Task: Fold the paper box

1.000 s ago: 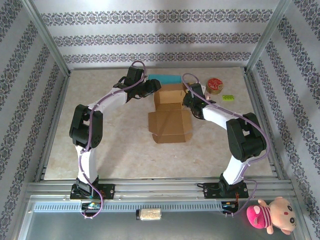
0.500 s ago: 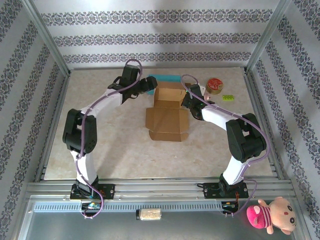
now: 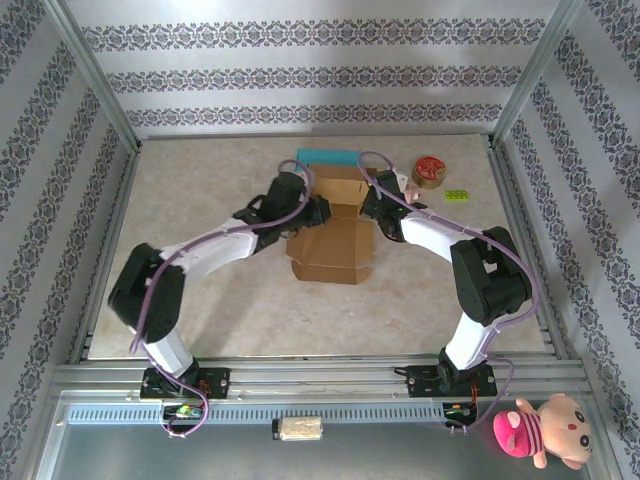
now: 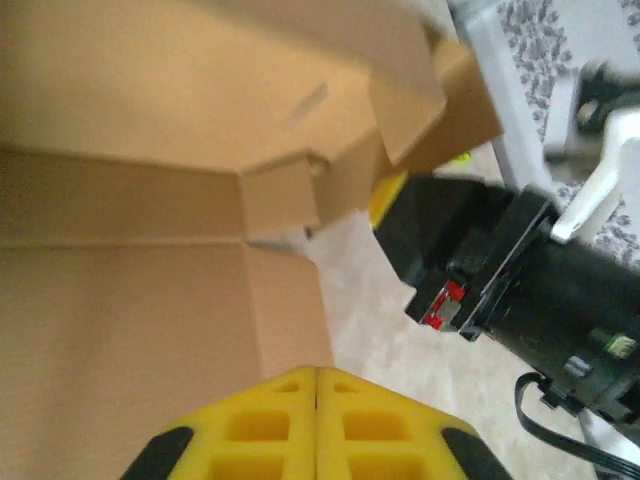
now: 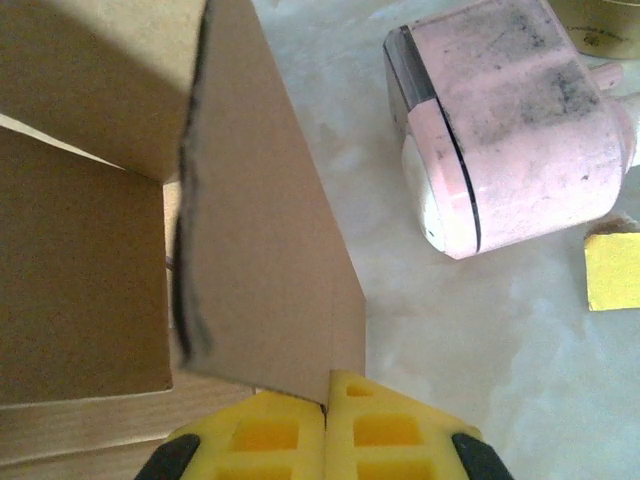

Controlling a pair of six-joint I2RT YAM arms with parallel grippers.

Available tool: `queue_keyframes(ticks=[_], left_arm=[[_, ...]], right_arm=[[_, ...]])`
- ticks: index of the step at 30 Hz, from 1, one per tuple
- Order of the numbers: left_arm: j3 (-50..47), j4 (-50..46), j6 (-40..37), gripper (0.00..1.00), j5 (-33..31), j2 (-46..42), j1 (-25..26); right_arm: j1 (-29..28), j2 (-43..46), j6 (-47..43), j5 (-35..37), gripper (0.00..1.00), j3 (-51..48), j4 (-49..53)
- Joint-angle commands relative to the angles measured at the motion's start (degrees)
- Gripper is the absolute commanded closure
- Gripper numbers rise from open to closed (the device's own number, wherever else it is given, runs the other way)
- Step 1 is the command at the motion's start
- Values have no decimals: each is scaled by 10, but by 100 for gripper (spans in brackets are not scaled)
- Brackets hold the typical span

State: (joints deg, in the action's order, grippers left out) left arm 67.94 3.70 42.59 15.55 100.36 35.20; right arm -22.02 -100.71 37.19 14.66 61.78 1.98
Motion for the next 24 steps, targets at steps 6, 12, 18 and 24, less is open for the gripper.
queue_keyframes(ticks=[6,12,18,24], left_arm=[[86,68,26,100,136,176,39],[137,1,-25,100,109,225,38],[160,-59,-57,100,67,269,32],[160,-39,-53,100,46,280,31]], right_arm=[[-5,13,-12,18,95,24,19],[-5,14,-14,8,95,34,37],[-8,15,1,1,95,56,77],[-12,9,38,-46,95,85,121]])
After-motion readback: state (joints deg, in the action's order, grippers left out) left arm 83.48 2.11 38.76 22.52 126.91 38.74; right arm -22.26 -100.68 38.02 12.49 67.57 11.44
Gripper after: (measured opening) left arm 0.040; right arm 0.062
